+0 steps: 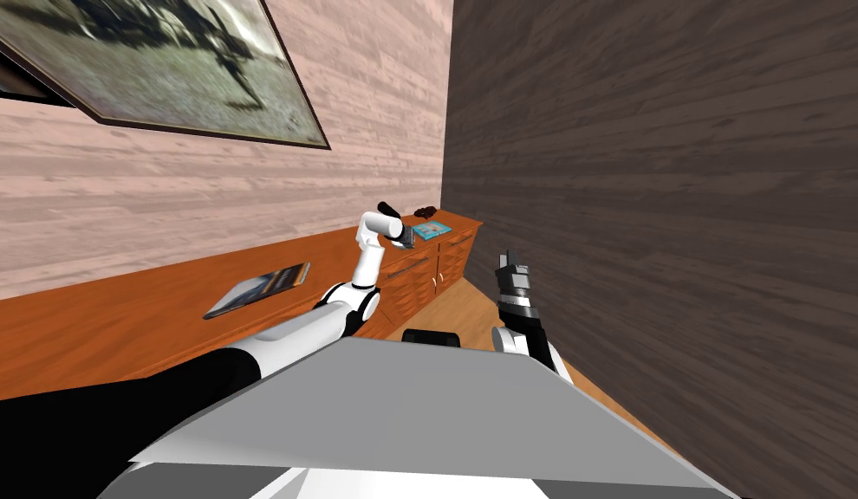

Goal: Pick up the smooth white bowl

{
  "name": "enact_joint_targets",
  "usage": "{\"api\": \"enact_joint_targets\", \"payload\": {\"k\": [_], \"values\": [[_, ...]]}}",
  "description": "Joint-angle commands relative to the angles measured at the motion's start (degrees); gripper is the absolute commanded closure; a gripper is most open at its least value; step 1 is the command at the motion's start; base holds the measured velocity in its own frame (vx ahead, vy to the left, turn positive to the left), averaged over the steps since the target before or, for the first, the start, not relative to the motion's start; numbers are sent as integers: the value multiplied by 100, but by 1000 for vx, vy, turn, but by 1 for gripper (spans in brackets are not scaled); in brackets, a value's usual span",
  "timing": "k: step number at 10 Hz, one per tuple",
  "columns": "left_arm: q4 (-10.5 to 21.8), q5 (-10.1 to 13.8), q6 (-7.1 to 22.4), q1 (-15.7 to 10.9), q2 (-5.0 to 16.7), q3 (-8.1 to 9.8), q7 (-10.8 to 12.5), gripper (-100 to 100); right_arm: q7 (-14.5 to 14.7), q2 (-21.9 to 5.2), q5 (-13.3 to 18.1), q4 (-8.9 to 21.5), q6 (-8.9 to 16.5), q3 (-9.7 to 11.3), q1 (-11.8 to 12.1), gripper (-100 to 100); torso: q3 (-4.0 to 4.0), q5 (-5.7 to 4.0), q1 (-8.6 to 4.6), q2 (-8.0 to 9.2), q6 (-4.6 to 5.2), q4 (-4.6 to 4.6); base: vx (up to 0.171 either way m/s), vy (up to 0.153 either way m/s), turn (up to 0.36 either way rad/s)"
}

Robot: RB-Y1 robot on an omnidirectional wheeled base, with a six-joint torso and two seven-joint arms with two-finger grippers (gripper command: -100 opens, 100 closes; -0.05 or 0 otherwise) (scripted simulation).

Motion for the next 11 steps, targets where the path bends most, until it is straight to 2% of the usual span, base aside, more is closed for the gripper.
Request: {"api": "enact_joint_targets", "payload": {"k": [1,2,3,4,7,8,9,11], "values": [[65,16,278,-81,4,1,34,-100,0,0,0,0,0,0,0,0,0,0,0,0,0,0,5,42,-14],[193,53,452,-229,23,11,80,-100,0,0,0,0,0,0,0,0,-1,1,1,-1,-1,-1,8,46,-18],[193,53,584,-229,23,11,80,-100,0,0,0,0,0,0,0,0,-1,1,3,-2,-1,-1,5,36,-13],[316,86,773,-359,45,21,121,-100,0,0,0,0,0,0,0,0,-1,1,0,-1,-1,-1,1,36,-18],[433,114,1124,-470,69,29,156,-100,0,0,0,0,0,0,0,0,0,1,0,0,-1,0,3,34,-16],[542,137,1340,-559,94,37,185,-100,0,0,0,0,0,0,0,0,-1,1,-2,-1,-1,-1,15,35,-21],[542,137,1354,-559,94,37,185,-100,0,0,0,0,0,0,0,0,-2,0,-1,-4,-1,-1,11,30,-11],[725,169,1692,-677,140,48,226,-100,0,0,0,0,0,0,0,0,-2,0,-3,-2,-1,-1,9,36,-18]]}}
